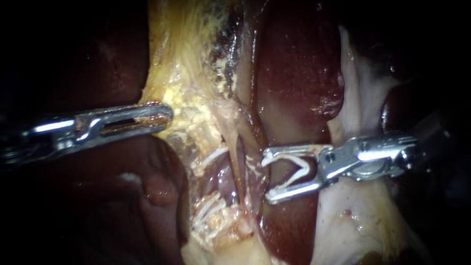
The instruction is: Clipping first clip right tube
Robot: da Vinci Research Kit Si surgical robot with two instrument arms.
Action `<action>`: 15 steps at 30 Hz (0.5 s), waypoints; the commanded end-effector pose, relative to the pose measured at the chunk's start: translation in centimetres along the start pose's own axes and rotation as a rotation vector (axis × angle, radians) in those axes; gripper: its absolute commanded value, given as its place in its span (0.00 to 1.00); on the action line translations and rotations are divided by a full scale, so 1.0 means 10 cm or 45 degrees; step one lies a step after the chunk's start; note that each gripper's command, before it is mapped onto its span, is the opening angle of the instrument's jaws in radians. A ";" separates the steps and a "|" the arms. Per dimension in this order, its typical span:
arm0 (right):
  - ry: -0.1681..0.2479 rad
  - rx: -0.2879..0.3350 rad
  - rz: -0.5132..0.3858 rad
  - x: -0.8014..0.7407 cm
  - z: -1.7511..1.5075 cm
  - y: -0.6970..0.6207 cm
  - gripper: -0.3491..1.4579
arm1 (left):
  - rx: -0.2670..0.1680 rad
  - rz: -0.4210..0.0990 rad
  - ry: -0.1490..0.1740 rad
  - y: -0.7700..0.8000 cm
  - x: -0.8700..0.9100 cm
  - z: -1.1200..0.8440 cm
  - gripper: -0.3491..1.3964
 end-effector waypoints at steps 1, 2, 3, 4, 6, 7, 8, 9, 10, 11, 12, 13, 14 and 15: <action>-0.003 0.005 0.014 -0.005 0.005 0.002 0.52 | -0.003 -0.001 -0.003 -0.002 -0.001 -0.001 0.00; -0.004 0.007 0.026 -0.009 0.009 0.004 0.52 | -0.004 0.006 -0.003 -0.004 -0.001 -0.003 0.00; -0.005 0.008 0.024 -0.012 0.013 0.006 0.52 | -0.002 0.005 -0.007 -0.006 -0.001 -0.004 0.00; -0.002 0.010 0.030 -0.015 0.016 0.008 0.52 | -0.003 0.004 -0.007 -0.008 -0.001 -0.004 0.00; -0.007 0.008 0.041 -0.021 0.023 0.014 0.52 | -0.003 0.003 -0.007 -0.010 -0.002 -0.006 0.00; -0.008 0.010 0.040 -0.023 0.026 0.016 0.52 | -0.003 0.010 -0.007 -0.011 -0.002 -0.007 0.00; -0.008 0.012 0.046 -0.025 0.030 0.018 0.52 | -0.004 0.010 -0.007 -0.012 -0.002 -0.007 0.00; -0.009 0.014 0.045 -0.026 0.033 0.020 0.52 | -0.004 0.010 -0.007 -0.013 -0.002 -0.008 0.00; -0.009 0.013 0.044 -0.027 0.036 0.021 0.52 | -0.004 0.010 -0.007 -0.014 -0.001 -0.008 0.00; -0.011 0.020 0.050 -0.027 0.040 0.022 0.52 | -0.004 0.009 -0.007 -0.014 -0.001 -0.008 0.00; -0.012 0.025 0.048 -0.028 0.043 0.022 0.52 | -0.003 0.009 -0.010 -0.015 -0.001 -0.008 0.00; -0.013 0.029 0.046 -0.028 0.046 0.023 0.52 | -0.003 0.009 -0.010 -0.015 -0.001 -0.008 0.00; -0.014 0.037 0.049 -0.028 0.051 0.023 0.52 | -0.003 0.009 -0.011 -0.015 -0.001 -0.008 0.00; -0.016 0.045 0.045 -0.028 0.053 0.023 0.52 | -0.003 0.009 -0.011 -0.016 -0.001 -0.008 0.00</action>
